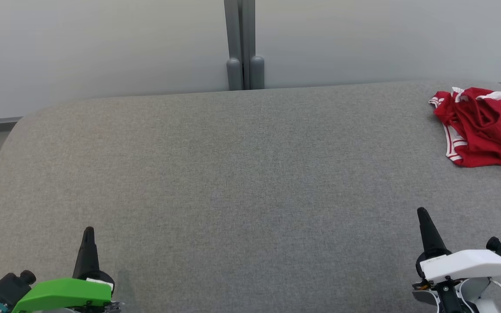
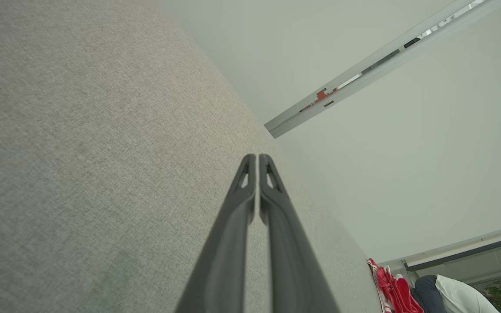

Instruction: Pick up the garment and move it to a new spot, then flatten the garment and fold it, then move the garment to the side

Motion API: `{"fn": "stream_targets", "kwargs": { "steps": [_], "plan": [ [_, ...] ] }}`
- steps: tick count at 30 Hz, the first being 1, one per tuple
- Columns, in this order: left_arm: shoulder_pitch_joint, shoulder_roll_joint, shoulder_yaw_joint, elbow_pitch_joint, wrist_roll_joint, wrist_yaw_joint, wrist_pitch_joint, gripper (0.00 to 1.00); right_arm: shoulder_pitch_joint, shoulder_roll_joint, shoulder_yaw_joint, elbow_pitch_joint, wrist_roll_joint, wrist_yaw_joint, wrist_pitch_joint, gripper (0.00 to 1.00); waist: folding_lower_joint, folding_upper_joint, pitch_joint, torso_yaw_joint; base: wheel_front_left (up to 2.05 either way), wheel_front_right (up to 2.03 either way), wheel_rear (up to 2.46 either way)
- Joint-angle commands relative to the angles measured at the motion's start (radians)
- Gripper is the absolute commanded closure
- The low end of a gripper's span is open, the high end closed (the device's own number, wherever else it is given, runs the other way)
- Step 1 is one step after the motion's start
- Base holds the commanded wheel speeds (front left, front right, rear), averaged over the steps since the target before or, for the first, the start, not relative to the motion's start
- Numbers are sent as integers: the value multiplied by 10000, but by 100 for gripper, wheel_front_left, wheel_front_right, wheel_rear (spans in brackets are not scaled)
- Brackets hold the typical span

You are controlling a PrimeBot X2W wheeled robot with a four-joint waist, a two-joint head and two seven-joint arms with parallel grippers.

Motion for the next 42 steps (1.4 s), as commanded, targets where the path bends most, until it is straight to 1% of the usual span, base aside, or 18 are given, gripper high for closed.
{"fn": "stream_targets", "kwargs": {
  "steps": [1, 21, 42],
  "plan": [
    [-296, 72, 42, -115, -284, -43, 68, 100, -254, -49, -55, -57, 290, -3, 68, 100, 0, -1, 3, -1, 0, 0, 0],
    [-555, 89, 137, -94, -2329, -106, 618, 100, -502, -20, -297, 78, 2253, -2, 619, 100, 0, -1, 42, -22, 0, 0, 0],
    [-764, 100, 226, -70, -4116, -139, 1098, 100, -734, 24, -534, 200, 3950, -3, 1124, 100, 0, -1, 84, -43, 0, 0, 0]
  ]
}}
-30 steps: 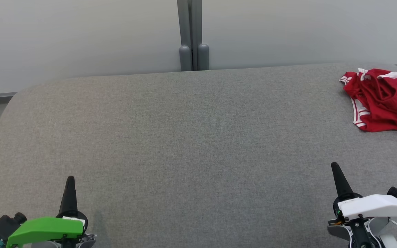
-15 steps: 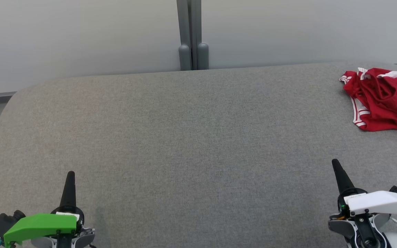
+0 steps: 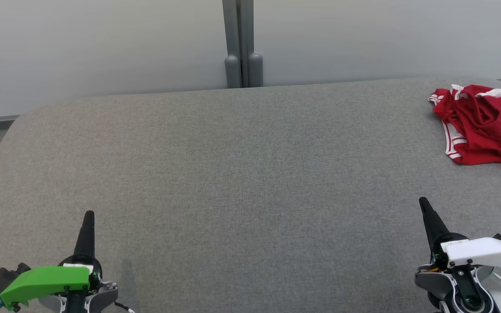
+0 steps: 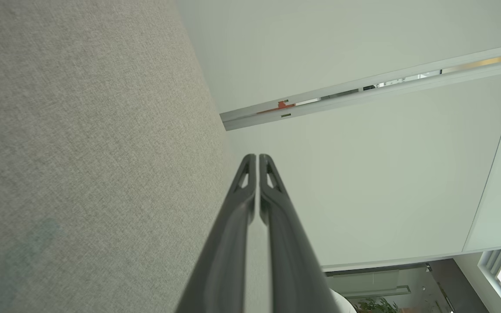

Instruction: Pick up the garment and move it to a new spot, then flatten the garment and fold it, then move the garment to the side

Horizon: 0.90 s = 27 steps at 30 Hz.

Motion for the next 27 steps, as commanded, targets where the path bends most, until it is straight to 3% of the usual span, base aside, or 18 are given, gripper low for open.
{"fn": "stream_targets", "kwargs": {
  "steps": [1, 27],
  "plan": [
    [-206, 82, 57, -63, -257, -48, 55, 100, -205, -3, -54, -2, 234, 5, 78, 100, 0, 0, 2, -1, 0, 0, 0],
    [-429, 92, 136, -33, -2083, -98, 570, 100, -417, 57, -312, 129, 1954, 4, 612, 100, 0, 0, 54, -27, 0, 0, 0]
  ]
}}
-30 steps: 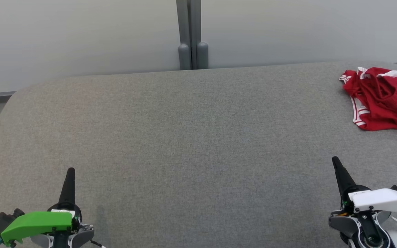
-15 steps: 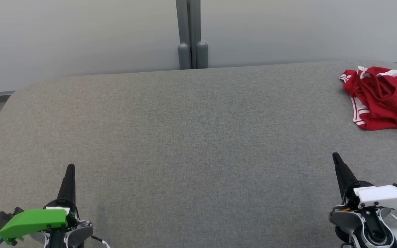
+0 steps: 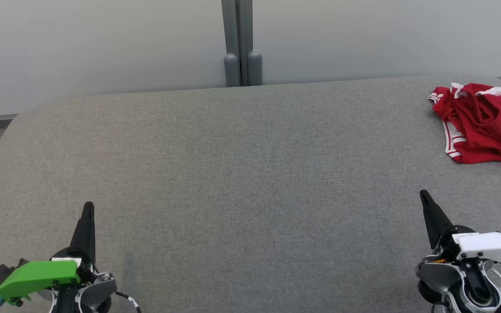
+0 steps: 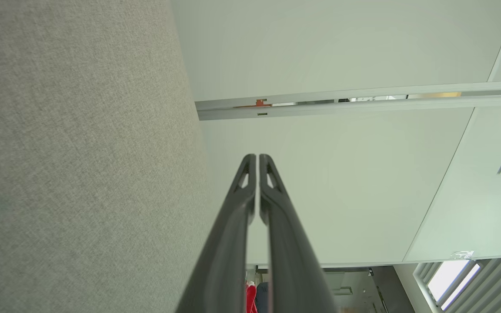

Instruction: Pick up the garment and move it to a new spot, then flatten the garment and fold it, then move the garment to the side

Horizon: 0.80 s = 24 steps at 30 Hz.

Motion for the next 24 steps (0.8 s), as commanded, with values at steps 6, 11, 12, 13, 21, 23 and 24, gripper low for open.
{"fn": "stream_targets", "kwargs": {
  "steps": [6, 11, 12, 13, 21, 23, 24],
  "plan": [
    [-167, 77, 45, -24, -289, -64, 120, 100, -131, 32, -69, 37, 279, 4, 115, 100, 0, 0, 7, -3, 0, 0, 0],
    [-167, 77, 43, -24, -285, -64, 120, 100, -133, 39, -83, 38, 261, 4, 124, 100, 0, 0, 7, -3, 0, 0, 0],
    [-167, 77, 43, -25, -285, -64, 120, 100, -132, 38, -85, 38, 258, 4, 126, 100, 0, 0, 7, -3, 0, 0, 0],
    [-167, 77, 43, -25, -285, -65, 119, 100, -133, 39, -89, 38, 254, 4, 129, 100, 0, 0, 7, -3, 0, 0, 0],
    [-167, 77, 43, -25, -285, -65, 119, 100, -134, 48, -105, 39, 230, 4, 153, 100, 0, 0, 7, -3, 0, 0, 0],
    [-167, 77, 42, -25, -285, -65, 119, 100, -134, 52, -109, 39, 225, 4, 150, 100, 0, 0, 7, -3, 0, 0, 0],
    [-167, 77, 42, -26, -285, -65, 119, 100, -134, 53, -112, 39, 221, 4, 153, 100, 0, 0, 7, -3, 0, 0, 0]
  ]
}}
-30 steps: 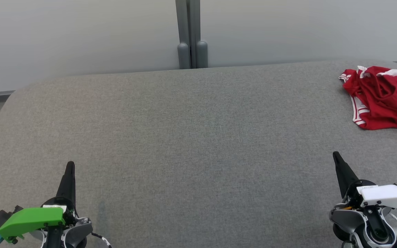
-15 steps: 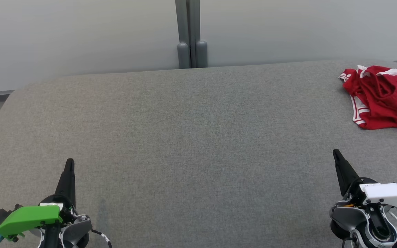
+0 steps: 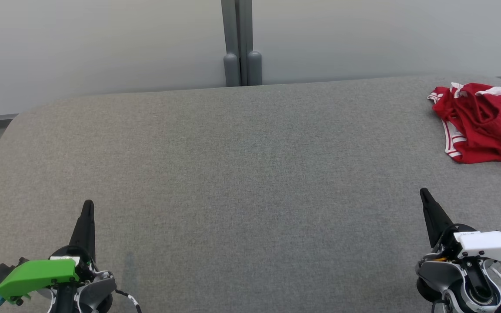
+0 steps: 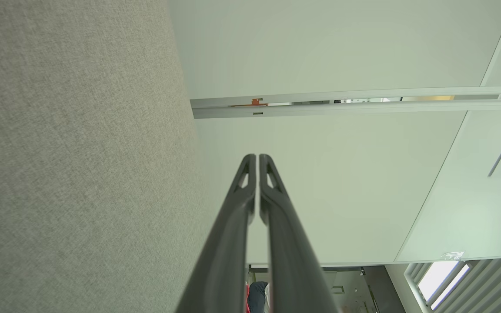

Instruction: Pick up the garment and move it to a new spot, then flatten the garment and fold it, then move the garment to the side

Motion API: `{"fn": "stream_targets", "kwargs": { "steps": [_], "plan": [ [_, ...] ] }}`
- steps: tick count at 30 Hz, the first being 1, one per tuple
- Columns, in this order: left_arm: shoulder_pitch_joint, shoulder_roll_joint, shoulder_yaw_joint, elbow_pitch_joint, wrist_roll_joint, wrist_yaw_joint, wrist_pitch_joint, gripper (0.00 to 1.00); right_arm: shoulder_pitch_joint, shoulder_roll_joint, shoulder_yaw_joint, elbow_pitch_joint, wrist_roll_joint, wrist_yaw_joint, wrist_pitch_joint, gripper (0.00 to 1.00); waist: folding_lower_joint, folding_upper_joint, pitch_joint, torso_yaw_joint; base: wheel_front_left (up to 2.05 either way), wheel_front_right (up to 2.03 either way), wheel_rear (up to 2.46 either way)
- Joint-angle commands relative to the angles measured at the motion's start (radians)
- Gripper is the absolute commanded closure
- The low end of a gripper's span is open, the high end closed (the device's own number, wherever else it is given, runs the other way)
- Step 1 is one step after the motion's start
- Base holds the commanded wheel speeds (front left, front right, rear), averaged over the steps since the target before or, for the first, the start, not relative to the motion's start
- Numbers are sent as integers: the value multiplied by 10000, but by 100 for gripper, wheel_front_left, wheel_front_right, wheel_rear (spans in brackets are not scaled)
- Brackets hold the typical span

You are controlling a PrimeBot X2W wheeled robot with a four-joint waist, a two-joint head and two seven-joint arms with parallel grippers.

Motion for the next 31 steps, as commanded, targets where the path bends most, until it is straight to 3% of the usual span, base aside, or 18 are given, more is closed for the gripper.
{"fn": "stream_targets", "kwargs": {
  "steps": [1, 31],
  "plan": [
    [-104, 73, 27, -24, -5, -61, 42, 100, -67, 6, -28, 22, -23, 4, 47, 100, 0, 0, 0, 0, 0, 0, 0],
    [-103, 73, 26, -26, -6, -61, 41, 100, -72, 42, -77, 26, -88, 4, 86, 100, 0, 0, -1, 0, 0, 0, 0]
  ]
}}
